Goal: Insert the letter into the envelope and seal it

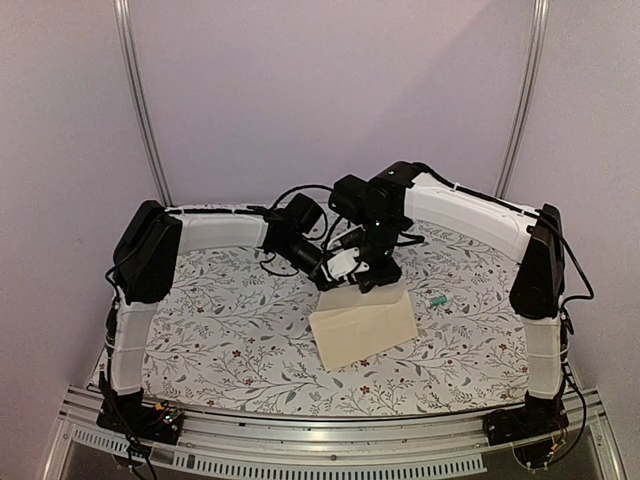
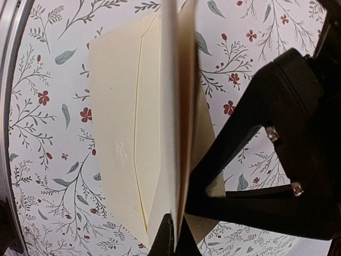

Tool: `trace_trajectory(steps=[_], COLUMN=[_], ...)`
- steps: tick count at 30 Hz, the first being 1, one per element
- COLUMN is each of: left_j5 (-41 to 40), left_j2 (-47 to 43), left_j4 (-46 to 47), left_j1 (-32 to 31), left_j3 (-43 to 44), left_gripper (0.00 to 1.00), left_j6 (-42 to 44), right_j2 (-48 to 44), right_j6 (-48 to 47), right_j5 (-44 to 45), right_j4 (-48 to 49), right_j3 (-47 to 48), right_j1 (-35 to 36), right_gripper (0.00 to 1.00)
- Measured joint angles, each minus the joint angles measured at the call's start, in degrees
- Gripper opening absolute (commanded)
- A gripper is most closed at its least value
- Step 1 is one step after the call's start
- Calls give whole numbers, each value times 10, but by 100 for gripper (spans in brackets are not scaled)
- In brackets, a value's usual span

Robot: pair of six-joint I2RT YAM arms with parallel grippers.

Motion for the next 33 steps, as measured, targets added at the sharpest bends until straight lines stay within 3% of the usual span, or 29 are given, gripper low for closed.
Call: trace_trajectory(steps=[33], left_j5=[-1], left_j2=[2], left_j4=[-3], left_j1=[-2], left_j3=[14], left_gripper=[0], left_j6=[3], right_j2=[28], right_j6=[-8], right_j5=[41], right_j4=[4], right_j3=[-34], right_j1=[5], right_gripper=[0])
